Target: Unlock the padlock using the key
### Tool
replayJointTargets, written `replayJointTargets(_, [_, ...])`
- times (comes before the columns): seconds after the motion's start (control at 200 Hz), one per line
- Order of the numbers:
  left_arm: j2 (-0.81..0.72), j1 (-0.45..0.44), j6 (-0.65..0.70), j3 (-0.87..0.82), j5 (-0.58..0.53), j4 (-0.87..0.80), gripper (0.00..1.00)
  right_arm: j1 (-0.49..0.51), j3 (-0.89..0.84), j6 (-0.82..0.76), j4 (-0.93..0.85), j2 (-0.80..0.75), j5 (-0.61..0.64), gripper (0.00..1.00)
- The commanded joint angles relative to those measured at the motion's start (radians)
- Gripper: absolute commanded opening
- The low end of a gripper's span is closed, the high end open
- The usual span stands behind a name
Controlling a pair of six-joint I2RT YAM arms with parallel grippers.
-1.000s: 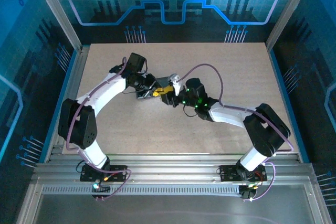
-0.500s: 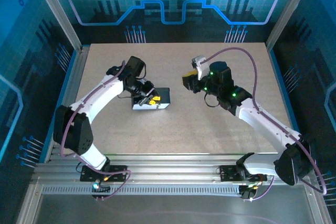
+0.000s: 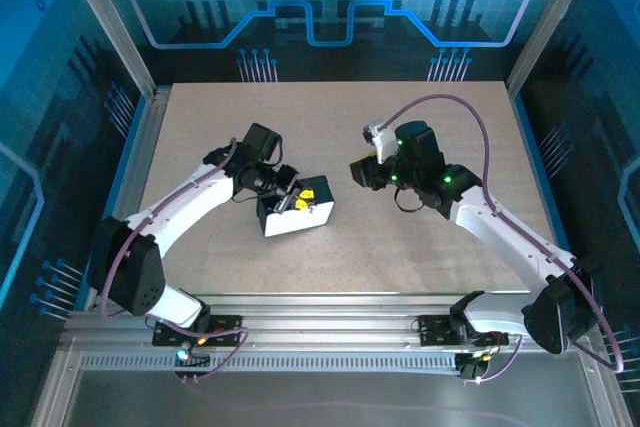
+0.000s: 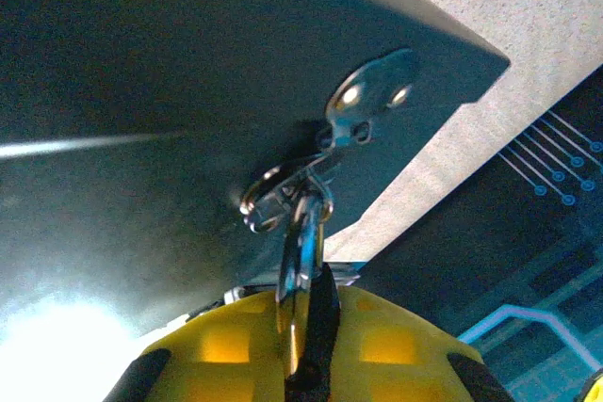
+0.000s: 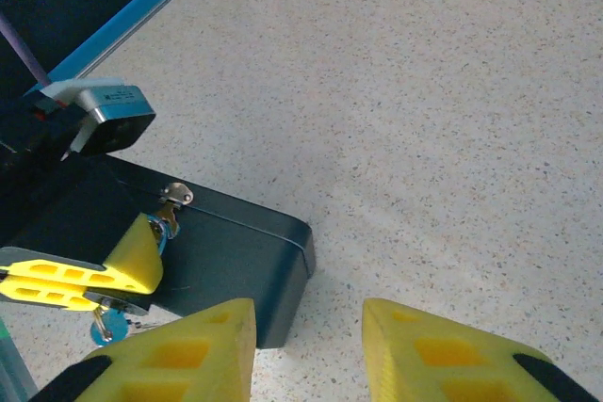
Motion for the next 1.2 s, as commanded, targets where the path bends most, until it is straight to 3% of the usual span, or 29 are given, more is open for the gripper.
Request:
replayJointTargets(0.0, [0.017,-0.008,-0.081,-0.01,0.017,0.151,0.0,0.001,0.009,0.0,-0.01,-0.01,-0.031,0.35])
replayJointTargets(0.23, [0.092,0.006,-0.049,0.028,0.018,0.14,0.0,0.007,0.009,0.008,0.017,0.028,-0.039,0.35])
replayJointTargets(0.27, [0.106,0.012,-0.043,0.031,0.016,0.143,0.05,0.011,0.009,0.01,0.019,0.034,-0.039,0.35])
replayJointTargets(0.37, [0.136,0.021,-0.018,0.046,0.019,0.145,0.27,0.021,0.013,0.007,0.02,0.052,-0.038,0.35])
replayJointTargets(0.615, [0.135,0.046,0.089,0.136,0.016,0.05,0.49,0.038,-0.002,-0.003,0.019,0.068,-0.024,0.35])
replayJointTargets(1.016, [0.051,0.171,0.339,0.179,0.012,-0.113,0.54,0.127,-0.023,-0.239,0.072,0.104,-0.113,0.4])
replayJointTargets(1.196, [0.091,0.229,0.537,0.248,-0.081,-0.205,0.54,0.208,0.014,-0.388,0.09,0.167,-0.031,0.43])
